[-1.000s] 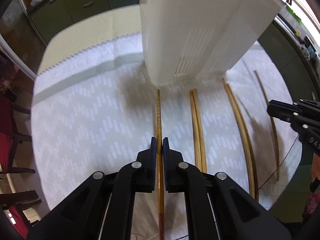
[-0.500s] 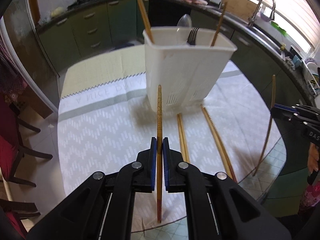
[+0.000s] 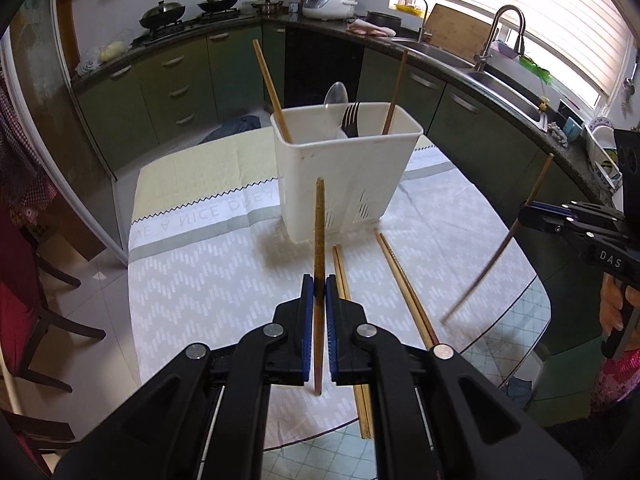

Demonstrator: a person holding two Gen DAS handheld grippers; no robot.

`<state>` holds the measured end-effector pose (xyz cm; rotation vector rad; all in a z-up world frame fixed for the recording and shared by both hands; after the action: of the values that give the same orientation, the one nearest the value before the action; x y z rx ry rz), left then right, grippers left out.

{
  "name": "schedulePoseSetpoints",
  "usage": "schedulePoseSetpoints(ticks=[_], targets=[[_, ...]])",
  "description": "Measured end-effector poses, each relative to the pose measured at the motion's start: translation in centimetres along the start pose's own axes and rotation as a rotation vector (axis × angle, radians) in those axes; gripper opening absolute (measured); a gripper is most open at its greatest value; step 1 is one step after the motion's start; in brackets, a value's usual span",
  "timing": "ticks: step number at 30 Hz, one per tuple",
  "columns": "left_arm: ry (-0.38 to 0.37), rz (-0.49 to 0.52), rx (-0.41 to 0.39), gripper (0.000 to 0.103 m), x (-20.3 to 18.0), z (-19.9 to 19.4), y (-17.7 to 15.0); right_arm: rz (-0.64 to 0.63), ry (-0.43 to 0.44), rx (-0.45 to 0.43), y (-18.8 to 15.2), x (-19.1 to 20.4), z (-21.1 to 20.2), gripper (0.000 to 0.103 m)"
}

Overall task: Organize utensils
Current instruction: 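Lift the held chopsticks upright toward the white caddy with both grippers, then lower both chopsticks into the white caddy and open both grippers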

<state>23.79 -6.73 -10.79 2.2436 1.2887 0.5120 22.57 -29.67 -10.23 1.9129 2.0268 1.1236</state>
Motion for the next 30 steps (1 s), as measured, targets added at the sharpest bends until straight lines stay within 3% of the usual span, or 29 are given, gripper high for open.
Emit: schedulePoseSetpoints(ticks=[7, 14, 20, 25, 30], targets=[[0.003, 0.007, -0.033, 0.006, 0.0, -1.0, 1.3, -0.021, 0.011, -0.027, 1.2, 1.0, -1.1, 0.006], [-0.011, 0.023, -0.095, 0.006, 0.1, -3.5, 4.9, -0.055, 0.029, -0.059, 3.8, 2.9, -3.0, 0.006], [-0.037, 0.024, -0.181, 0.006, 0.2, -7.1, 9.5, -0.075, 0.052, -0.135, 7.8, 4.7, -5.9, 0.006], [0.007, 0.031, -0.302, 0.006, 1.2, -10.8, 14.1, -0.089, 0.079, -0.218, 12.0, 6.6, -8.6, 0.006], [0.044, 0.012, -0.367, 0.006, 2.8, -11.2, 17.2, -0.078, 0.091, -0.271, 15.7, 7.7, -9.0, 0.006]])
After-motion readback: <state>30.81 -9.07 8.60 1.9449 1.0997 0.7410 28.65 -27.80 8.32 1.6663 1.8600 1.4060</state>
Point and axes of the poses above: each gripper's, at about its wrist camera, not at the fingertips, and z roughly the way its jaws point, x to its left, y to its top, the point moved 8 cm from there along z, roughly the way its jaws point, and after that the axes turned 14 degrees about z, right-handed, at the moved point
